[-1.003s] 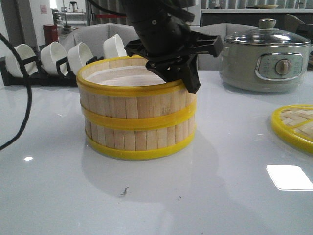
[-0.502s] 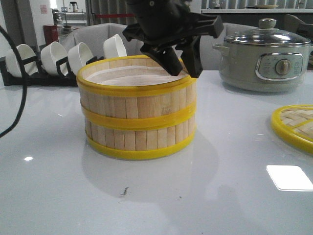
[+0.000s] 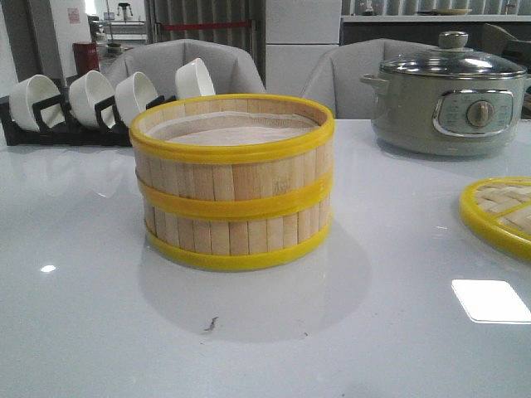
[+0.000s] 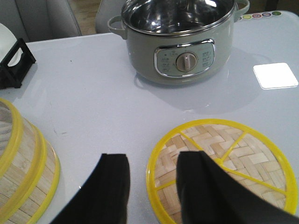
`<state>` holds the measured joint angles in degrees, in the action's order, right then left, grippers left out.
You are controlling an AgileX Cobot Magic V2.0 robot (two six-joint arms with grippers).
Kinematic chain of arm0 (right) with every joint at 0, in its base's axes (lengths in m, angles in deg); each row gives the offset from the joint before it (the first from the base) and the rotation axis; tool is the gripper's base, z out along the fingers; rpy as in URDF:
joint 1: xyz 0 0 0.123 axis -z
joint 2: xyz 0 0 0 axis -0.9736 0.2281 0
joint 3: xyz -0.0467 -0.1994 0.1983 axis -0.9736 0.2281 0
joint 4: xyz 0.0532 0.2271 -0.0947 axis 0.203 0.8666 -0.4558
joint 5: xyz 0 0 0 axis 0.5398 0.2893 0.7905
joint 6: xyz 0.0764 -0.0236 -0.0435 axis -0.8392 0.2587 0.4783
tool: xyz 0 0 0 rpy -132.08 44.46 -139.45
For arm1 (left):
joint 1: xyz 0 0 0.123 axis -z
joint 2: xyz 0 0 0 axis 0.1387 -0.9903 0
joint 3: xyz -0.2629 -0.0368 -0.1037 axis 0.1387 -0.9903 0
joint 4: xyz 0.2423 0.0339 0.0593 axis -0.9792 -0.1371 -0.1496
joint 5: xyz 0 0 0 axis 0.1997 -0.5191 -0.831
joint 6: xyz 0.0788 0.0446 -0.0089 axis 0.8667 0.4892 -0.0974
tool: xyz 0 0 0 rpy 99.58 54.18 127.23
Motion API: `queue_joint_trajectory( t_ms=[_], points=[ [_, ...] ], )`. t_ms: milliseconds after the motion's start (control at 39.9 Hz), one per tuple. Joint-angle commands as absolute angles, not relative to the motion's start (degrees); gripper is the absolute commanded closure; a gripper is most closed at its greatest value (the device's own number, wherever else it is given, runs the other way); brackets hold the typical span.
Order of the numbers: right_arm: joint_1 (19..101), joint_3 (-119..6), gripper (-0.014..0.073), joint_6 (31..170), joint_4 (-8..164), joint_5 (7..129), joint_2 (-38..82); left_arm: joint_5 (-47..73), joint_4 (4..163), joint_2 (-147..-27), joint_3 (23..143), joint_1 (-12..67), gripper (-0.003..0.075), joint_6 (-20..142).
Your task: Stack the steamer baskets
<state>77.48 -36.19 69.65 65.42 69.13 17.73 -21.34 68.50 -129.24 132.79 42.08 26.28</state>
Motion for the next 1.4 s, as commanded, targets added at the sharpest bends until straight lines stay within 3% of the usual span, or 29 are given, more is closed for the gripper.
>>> queue_joint_trajectory(
  t_ms=[0,226,401,903,1204,1379],
  points=[
    [77.6,-38.4,0.0230,69.8,65.2,73.6,17.3,-17.2,68.5,-121.6,135.0,37.1,0.0629,26.0],
    [77.6,-38.4,0.0230,69.8,65.2,73.6,17.3,-19.6,67.8,-109.9,131.5,21.1,0.0629,26.0],
    [77.6,-38.4,0.0230,69.8,65.2,73.7,17.3,-17.6,67.7,-96.7,119.8,12.7,0.0629,26.0],
    [77.3,-38.4,0.0230,69.8,65.2,73.9,17.3,-7.5,64.5,-67.4,82.2,12.7,0.0629,25.6],
    [77.3,-38.4,0.0230,69.8,65.2,73.6,17.3,-4.6,65.3,-54.0,66.1,14.7,0.0629,24.1],
    [77.3,-38.4,0.0230,69.8,65.2,73.7,17.3,-2.4,65.5,-52.3,61.9,14.7,0.0629,24.1]
  ],
)
